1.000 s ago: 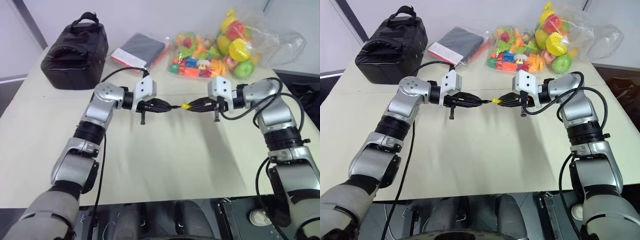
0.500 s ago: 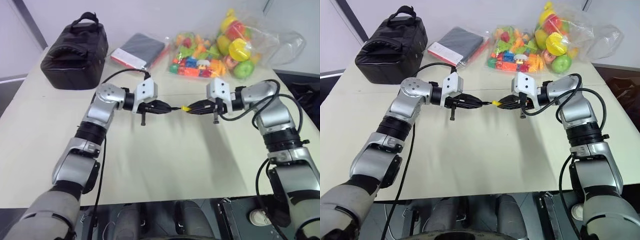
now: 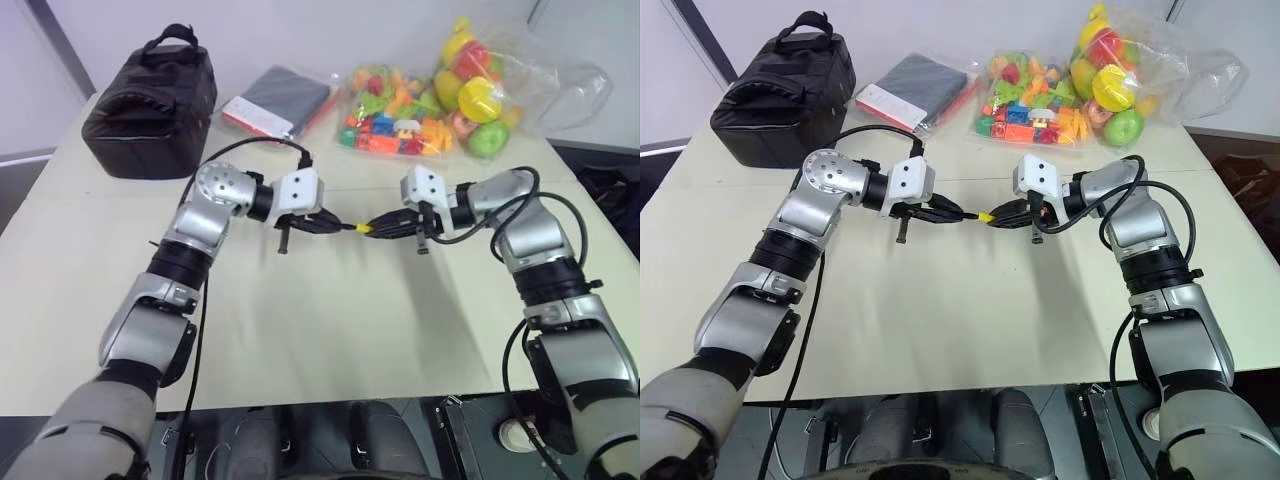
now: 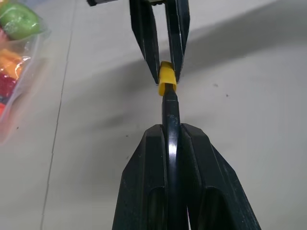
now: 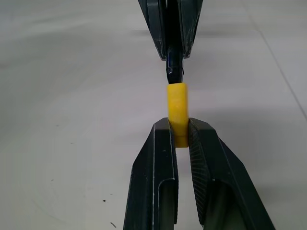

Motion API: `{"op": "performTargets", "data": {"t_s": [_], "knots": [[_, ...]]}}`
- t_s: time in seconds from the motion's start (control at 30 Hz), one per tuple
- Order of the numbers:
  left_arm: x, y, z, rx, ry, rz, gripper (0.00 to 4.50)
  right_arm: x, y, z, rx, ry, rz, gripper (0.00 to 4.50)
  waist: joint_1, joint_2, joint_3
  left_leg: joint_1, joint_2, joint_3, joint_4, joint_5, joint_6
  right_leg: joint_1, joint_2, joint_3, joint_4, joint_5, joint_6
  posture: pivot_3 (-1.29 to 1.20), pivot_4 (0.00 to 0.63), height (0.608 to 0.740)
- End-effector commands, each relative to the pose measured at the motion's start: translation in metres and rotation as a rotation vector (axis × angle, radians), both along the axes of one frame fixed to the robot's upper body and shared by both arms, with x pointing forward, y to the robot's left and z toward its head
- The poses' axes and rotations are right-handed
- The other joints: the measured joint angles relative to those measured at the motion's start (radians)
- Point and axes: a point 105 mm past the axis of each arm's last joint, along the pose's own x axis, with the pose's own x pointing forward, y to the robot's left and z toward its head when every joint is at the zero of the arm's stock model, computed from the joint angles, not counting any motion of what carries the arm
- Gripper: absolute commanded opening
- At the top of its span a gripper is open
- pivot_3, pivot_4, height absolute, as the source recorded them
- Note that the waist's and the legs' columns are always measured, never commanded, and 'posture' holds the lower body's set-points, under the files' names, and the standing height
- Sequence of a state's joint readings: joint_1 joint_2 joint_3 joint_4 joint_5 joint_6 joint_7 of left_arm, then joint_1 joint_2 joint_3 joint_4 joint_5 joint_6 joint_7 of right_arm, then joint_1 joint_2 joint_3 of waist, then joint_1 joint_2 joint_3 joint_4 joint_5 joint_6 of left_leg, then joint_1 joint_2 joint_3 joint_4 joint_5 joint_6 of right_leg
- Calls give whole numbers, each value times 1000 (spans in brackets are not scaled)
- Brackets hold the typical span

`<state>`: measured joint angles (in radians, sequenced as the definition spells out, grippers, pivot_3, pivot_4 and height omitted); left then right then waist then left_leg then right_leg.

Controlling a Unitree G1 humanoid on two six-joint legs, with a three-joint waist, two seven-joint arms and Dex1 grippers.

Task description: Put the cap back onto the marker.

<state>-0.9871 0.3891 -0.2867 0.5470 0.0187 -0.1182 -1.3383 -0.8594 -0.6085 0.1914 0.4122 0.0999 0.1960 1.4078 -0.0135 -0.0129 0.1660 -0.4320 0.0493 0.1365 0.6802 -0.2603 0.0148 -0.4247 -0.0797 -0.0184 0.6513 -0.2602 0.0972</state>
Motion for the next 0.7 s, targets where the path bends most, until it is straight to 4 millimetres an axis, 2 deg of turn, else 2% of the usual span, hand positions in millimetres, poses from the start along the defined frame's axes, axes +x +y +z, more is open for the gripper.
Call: {"op": "performTargets", "data": {"t_s": [0.03,0.27,0.43,0.7], "knots": [[-6,-18,14,52,-146,-91,0,-2,12,22,32,-46,54,144,0,0,0,0,0,0,0,0,0,0,0,0,0,0,0,0,150,740],[-6,-19,15,174,-290,-139,0,-8,15,17,12,21,82,144,-1,0,0,0,0,0,0,-1,1,0,0,0,0,0,0,0,150,740],[-9,-22,15,193,-283,-161,0,-9,20,17,29,55,86,144,-1,0,0,-1,0,0,0,-1,2,-1,0,0,0,0,0,0,150,740],[-29,-27,8,133,-16,-164,0,-3,28,20,54,13,57,144,-1,0,0,-3,0,0,1,-1,2,-2,0,0,0,0,0,0,150,740]]}}
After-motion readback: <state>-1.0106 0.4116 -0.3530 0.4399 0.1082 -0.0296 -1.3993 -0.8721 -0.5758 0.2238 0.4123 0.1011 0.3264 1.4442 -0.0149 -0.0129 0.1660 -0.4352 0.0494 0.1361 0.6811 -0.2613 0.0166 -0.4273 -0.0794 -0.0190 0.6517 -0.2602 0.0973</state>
